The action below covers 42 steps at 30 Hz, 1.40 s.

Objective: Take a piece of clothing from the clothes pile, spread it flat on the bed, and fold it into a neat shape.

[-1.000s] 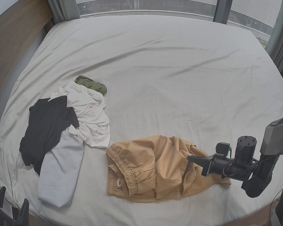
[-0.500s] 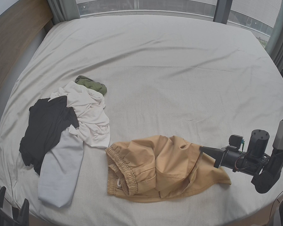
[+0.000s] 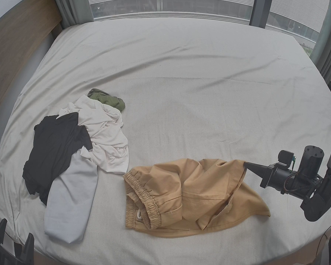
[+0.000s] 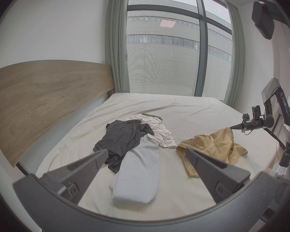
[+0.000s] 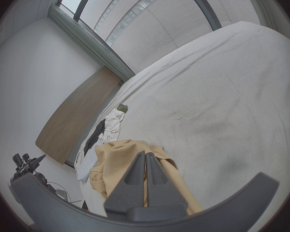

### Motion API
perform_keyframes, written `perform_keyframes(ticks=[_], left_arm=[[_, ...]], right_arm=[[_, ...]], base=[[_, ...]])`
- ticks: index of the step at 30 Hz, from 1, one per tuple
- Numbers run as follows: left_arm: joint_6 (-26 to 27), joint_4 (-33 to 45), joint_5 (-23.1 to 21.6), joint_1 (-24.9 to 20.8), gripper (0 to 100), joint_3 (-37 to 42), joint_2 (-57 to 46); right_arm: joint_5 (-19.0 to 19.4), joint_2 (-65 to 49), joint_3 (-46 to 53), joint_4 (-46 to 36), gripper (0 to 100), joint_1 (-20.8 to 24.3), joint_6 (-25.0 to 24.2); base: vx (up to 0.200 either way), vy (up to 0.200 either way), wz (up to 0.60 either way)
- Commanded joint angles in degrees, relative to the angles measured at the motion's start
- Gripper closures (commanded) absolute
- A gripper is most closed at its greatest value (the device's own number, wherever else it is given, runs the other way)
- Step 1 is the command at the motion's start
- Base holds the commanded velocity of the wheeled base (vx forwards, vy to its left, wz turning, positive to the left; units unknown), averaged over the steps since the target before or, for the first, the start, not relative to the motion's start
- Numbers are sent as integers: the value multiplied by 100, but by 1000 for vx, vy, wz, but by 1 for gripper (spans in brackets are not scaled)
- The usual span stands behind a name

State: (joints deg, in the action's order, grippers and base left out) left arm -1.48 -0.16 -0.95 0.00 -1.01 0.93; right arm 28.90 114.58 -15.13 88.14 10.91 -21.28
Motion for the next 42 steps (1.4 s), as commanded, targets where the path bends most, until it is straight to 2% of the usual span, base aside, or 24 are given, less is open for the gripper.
perform_keyframes(ticks=[1,25,26,32,39,42], left_arm=[[-2,-2,-2,0,0,101,-93],[-2,-2,-2,0,0,101,-93],[-11,-11,-2,0,0,101,-93],[-2,-2,-2,0,0,101,-93],[-11,-11,-2,0,0,101,-93],[-11,-11,-2,0,0,101,-93]], right_arm=[[-8,179,1,2,100,16,19],[-34,469,-210,10,100,-195,133],[-52,469,-219,10,0,-195,142],[-60,188,-166,10,0,-45,125],[-69,-252,238,2,0,667,98],[-95,-243,309,2,0,843,107]], base=[[0,0,0],[0,0,0],[0,0,0],[0,0,0],[0,0,0],[0,0,0]])
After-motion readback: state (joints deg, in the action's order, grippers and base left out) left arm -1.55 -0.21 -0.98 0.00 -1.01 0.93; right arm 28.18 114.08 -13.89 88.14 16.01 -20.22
